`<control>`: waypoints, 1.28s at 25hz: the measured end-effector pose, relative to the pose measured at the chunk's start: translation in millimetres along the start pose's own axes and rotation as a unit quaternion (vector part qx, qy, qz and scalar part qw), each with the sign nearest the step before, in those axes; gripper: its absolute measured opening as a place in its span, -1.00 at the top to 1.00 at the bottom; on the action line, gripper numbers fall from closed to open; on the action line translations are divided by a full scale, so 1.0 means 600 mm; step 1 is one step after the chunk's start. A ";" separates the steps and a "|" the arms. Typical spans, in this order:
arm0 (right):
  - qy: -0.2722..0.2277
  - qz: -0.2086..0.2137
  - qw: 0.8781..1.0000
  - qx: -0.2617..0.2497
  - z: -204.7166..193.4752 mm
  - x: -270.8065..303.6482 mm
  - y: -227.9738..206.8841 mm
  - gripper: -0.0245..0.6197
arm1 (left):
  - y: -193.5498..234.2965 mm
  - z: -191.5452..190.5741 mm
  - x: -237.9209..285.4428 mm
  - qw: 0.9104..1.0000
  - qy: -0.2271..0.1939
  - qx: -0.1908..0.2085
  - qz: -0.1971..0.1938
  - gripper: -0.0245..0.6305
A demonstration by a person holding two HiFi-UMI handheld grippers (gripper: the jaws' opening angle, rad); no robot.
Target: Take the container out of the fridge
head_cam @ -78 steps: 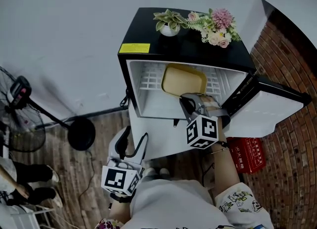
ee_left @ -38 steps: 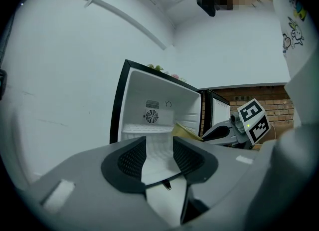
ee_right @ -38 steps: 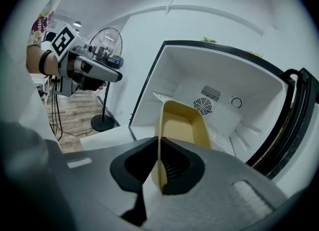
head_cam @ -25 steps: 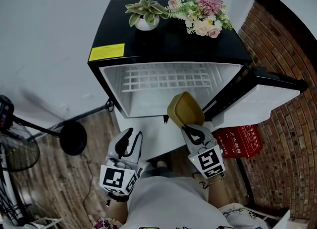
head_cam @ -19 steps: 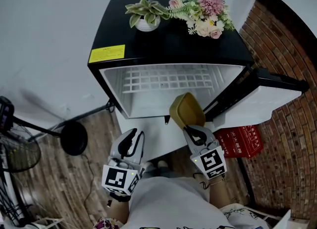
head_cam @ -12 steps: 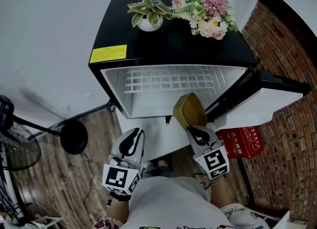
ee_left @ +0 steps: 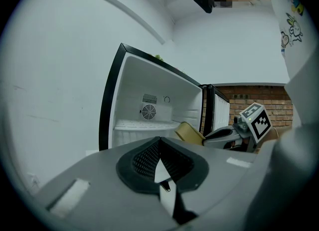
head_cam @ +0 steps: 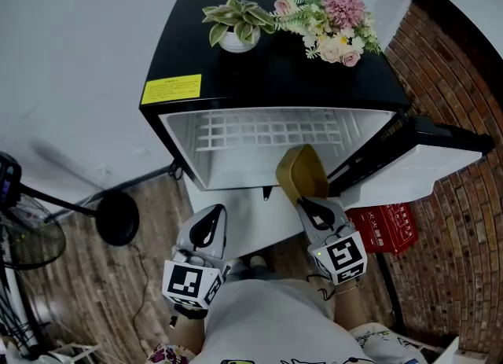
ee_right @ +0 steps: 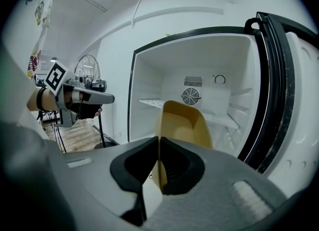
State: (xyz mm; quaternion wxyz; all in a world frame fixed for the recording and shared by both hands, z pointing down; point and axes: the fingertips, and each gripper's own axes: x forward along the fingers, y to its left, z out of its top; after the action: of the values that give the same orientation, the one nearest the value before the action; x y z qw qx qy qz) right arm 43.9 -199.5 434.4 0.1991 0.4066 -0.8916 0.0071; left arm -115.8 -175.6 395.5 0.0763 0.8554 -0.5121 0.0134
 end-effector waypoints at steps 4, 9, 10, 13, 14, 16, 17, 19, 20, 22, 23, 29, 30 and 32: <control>-0.012 0.004 1.000 0.009 0.009 0.001 -0.001 0.87 | 0.005 0.004 0.002 1.000 0.003 -0.003 0.006 0.93; -0.012 0.007 1.000 0.013 0.009 0.003 0.002 0.87 | 0.013 -0.005 0.001 1.000 0.003 -0.002 0.011 0.93; -0.012 0.008 1.000 0.013 0.009 0.003 0.002 0.87 | 0.014 -0.006 0.001 1.000 0.003 -0.002 0.011 0.93; -0.012 0.010 1.000 0.013 0.009 0.004 0.003 0.87 | 0.015 -0.004 0.001 1.000 0.005 -0.003 0.013 0.93; -0.012 0.010 1.000 0.013 0.009 0.005 0.004 0.87 | 0.016 -0.003 0.001 1.000 0.005 -0.003 0.014 0.93; -0.012 0.012 1.000 0.013 0.009 0.005 0.005 0.87 | 0.016 -0.001 0.000 1.000 0.006 -0.003 0.016 0.93; -0.012 0.012 1.000 0.012 0.009 0.006 0.006 0.87 | 0.016 -0.003 0.000 1.000 0.006 -0.003 0.016 0.93; -0.012 0.013 1.000 0.012 0.010 0.006 0.007 0.87 | 0.017 -0.006 0.000 1.000 0.005 -0.002 0.015 0.93; -0.013 0.013 1.000 0.012 0.010 0.006 0.007 0.87 | 0.016 -0.006 0.000 1.000 0.006 -0.002 0.015 0.93; -0.013 0.014 1.000 0.012 0.011 0.006 0.008 0.87 | 0.016 -0.007 0.000 1.000 0.006 -0.002 0.015 0.93; -0.014 0.014 1.000 0.012 0.011 0.006 0.009 0.87 | 0.016 -0.006 -0.001 1.000 0.007 -0.002 0.015 0.93; -0.013 0.014 1.000 0.014 0.008 0.002 0.009 0.87 | 0.013 -0.003 -0.002 1.000 0.009 0.000 0.016 0.93; -0.014 0.014 1.000 0.015 0.008 0.002 0.009 0.87 | 0.012 -0.004 -0.002 1.000 0.009 0.000 0.016 0.93; -0.014 0.014 1.000 0.016 0.009 0.000 0.009 0.87 | 0.011 -0.004 -0.003 1.000 0.009 0.001 0.017 0.93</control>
State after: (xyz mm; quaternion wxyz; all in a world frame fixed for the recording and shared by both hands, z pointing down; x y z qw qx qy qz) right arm 38.0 -197.0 430.3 0.1797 0.3969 -0.8999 0.0180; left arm -122.5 -176.8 398.4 0.0803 0.8466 -0.5256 0.0227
